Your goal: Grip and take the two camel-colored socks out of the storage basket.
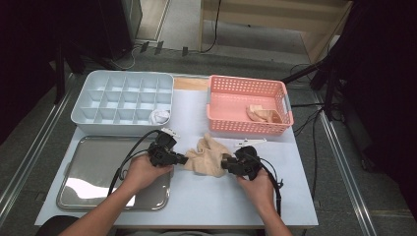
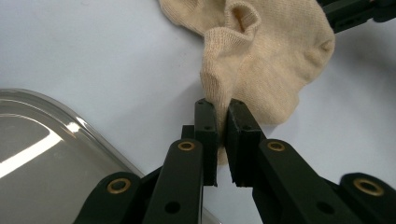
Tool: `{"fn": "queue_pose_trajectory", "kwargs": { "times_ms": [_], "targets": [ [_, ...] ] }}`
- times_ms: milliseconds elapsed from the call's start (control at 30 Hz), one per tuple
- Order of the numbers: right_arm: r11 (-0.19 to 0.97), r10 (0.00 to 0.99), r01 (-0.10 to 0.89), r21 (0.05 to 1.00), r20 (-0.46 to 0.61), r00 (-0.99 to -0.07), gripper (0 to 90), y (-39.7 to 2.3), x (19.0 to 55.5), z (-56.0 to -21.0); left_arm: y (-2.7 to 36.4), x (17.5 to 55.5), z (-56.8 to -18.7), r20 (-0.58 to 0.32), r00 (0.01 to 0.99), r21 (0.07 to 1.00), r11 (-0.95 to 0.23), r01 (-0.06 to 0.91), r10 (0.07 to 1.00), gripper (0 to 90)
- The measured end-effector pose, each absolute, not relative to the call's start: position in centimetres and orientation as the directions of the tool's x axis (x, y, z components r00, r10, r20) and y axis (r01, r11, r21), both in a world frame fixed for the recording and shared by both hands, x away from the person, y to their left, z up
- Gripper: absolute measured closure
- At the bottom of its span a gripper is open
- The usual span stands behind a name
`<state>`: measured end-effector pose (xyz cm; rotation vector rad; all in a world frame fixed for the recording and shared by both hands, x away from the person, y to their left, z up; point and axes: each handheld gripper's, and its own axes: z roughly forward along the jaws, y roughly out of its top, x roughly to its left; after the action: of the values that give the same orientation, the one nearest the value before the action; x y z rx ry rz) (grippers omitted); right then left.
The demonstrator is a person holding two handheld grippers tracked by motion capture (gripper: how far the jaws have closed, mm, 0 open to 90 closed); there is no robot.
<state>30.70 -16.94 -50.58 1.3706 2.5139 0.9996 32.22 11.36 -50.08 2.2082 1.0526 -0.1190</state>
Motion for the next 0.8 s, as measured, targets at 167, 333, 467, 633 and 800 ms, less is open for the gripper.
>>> {"fn": "queue_pose_trajectory", "kwargs": {
  "times_ms": [167,333,467,633,800],
  "targets": [
    [0.398,0.776,0.668,0.629,0.156,-0.611,68.9,-16.0,30.5,-51.2,11.5,32.1,-50.1,-0.352,0.667,0.542,-0.438,0.717,0.657,84.6],
    [0.417,0.777,0.637,0.649,0.109,-0.62,82.3,-15.7,30.3,-51.5,11.4,32.1,-50.1,-0.351,0.669,0.54,-0.442,0.716,0.656,84.6],
    [0.41,0.773,0.668,0.62,0.152,-0.616,90.0,-15.7,30.5,-51.2,11.5,32.1,-50.0,-0.36,0.666,0.54,-0.436,0.72,0.653,84.8],
    [0.379,0.787,0.702,0.603,0.188,-0.587,90.0,-16.7,30.7,-50.4,11.5,32.2,-50.0,-0.366,0.666,0.54,-0.434,0.721,0.65,85.0],
    [0.351,0.805,0.713,0.606,0.193,-0.561,90.0,-18.3,30.4,-49.5,11.3,32.2,-49.8,-0.381,0.669,0.544,-0.43,0.721,0.639,84.9]
  ]
}}
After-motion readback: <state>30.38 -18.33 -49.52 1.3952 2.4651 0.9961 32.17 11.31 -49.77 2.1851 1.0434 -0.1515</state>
